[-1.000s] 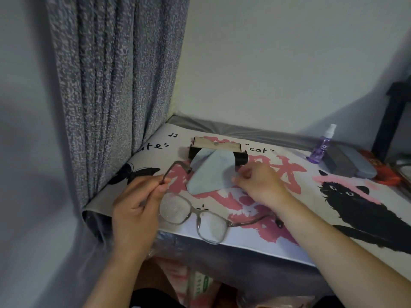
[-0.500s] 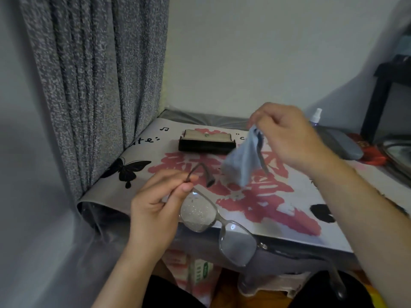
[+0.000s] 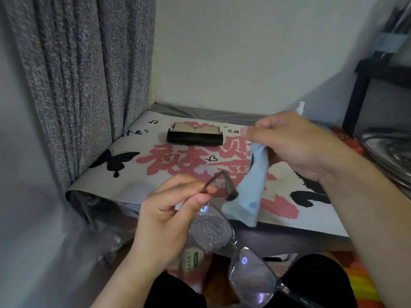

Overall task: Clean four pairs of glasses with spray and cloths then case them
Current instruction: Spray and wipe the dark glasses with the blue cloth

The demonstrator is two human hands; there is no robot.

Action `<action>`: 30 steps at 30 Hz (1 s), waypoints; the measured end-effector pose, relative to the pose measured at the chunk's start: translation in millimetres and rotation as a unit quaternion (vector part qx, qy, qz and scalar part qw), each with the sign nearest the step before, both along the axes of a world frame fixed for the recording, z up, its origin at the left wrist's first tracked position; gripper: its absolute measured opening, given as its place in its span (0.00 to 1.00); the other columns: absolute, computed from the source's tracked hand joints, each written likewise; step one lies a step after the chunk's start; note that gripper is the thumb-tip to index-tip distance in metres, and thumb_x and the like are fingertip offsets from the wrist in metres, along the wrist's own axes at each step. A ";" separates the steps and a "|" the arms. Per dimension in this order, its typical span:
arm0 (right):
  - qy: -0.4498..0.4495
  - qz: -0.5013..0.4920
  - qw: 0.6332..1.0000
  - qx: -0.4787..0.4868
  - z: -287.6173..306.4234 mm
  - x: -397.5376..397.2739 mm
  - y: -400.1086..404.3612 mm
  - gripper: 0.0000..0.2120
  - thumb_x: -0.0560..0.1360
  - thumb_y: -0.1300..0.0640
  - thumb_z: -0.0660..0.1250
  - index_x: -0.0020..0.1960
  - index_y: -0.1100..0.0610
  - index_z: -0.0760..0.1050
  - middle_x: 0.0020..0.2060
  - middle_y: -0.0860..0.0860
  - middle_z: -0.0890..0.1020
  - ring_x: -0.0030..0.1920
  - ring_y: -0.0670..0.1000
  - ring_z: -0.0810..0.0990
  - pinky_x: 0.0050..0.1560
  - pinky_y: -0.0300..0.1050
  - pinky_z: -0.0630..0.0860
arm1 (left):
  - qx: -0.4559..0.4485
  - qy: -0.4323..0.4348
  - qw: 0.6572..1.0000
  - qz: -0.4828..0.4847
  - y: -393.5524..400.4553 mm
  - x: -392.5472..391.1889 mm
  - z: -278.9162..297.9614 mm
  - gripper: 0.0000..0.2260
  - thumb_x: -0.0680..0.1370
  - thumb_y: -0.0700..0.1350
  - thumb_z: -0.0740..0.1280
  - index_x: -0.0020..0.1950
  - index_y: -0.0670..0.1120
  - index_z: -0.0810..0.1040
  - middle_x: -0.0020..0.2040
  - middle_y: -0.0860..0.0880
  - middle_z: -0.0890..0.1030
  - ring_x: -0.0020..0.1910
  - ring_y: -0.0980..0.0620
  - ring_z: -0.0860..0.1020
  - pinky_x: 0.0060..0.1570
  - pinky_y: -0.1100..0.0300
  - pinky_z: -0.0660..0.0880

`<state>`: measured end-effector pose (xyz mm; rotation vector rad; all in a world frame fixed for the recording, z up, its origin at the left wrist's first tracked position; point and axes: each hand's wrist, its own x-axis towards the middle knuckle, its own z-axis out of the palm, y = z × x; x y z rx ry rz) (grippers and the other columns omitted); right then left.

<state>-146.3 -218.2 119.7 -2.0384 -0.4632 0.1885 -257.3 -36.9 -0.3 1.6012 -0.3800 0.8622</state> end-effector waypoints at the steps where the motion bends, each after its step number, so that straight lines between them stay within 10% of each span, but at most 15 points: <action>1: 0.000 0.006 1.000 0.017 0.4 1.0 1.5 0.18 0.78 0.51 0.71 0.34 0.61 0.76 0.30 0.57 0.78 0.33 0.54 0.77 0.40 0.49 0.73 | -0.003 0.006 1.000 0.003 2.8 -0.4 -1.6 0.06 0.77 0.55 0.70 0.51 0.66 0.85 0.48 0.62 0.85 0.48 0.63 0.83 0.50 0.70 0.77; 7: 0.136 -0.026 0.931 0.339 2.6 40.2 -9.7 0.10 0.81 0.55 0.65 0.48 0.61 0.80 0.41 0.55 0.85 0.45 0.55 0.85 0.52 0.52 0.82 | -0.009 0.016 0.999 0.036 15.5 2.2 -5.3 0.11 0.76 0.45 0.73 0.50 0.63 0.86 0.48 0.61 0.84 0.50 0.61 0.82 0.53 0.70 0.74; 11: 0.079 -0.199 0.976 0.039 -46.2 72.5 -44.6 0.12 0.80 0.53 0.67 0.51 0.63 0.81 0.46 0.59 0.85 0.46 0.61 0.84 0.48 0.54 0.83 | -0.023 0.050 0.997 0.050 22.5 8.8 -12.1 0.07 0.76 0.48 0.71 0.52 0.58 0.85 0.48 0.59 0.85 0.50 0.57 0.83 0.53 0.67 0.75; 14: -0.116 -0.269 0.929 -0.227 -81.4 71.4 -64.5 0.13 0.81 0.50 0.63 0.47 0.60 0.77 0.40 0.57 0.82 0.44 0.60 0.81 0.40 0.47 0.72 | -0.032 0.064 0.996 0.051 24.7 12.4 -16.3 0.09 0.76 0.44 0.72 0.52 0.57 0.85 0.47 0.58 0.85 0.50 0.57 0.83 0.53 0.67 0.75; 18: -0.208 -0.203 0.943 -0.165 -75.7 43.4 -54.9 0.07 0.80 0.54 0.67 0.45 0.55 0.78 0.38 0.50 0.81 0.40 0.51 0.78 0.41 0.48 0.70 | -0.042 0.073 0.996 0.040 24.2 15.7 -19.8 0.09 0.76 0.43 0.72 0.51 0.57 0.86 0.48 0.57 0.85 0.50 0.58 0.83 0.52 0.68 0.75; 23: -0.044 0.057 0.950 -0.304 -75.6 19.3 -49.2 0.05 0.74 0.54 0.76 0.44 0.49 0.81 0.40 0.47 0.83 0.39 0.44 0.80 0.43 0.39 0.77 | -0.039 0.072 0.996 0.044 24.3 15.4 -18.0 0.11 0.75 0.42 0.71 0.51 0.58 0.85 0.48 0.57 0.85 0.50 0.59 0.82 0.52 0.68 0.75; 30: -0.111 0.005 0.954 -0.278 -83.1 21.1 -45.7 0.11 0.77 0.59 0.73 0.38 0.48 0.79 0.40 0.45 0.81 0.42 0.48 0.79 0.44 0.41 0.73 | -0.045 0.061 0.996 0.040 25.9 13.4 -17.9 0.09 0.76 0.44 0.72 0.52 0.57 0.85 0.48 0.57 0.85 0.50 0.57 0.83 0.52 0.65 0.76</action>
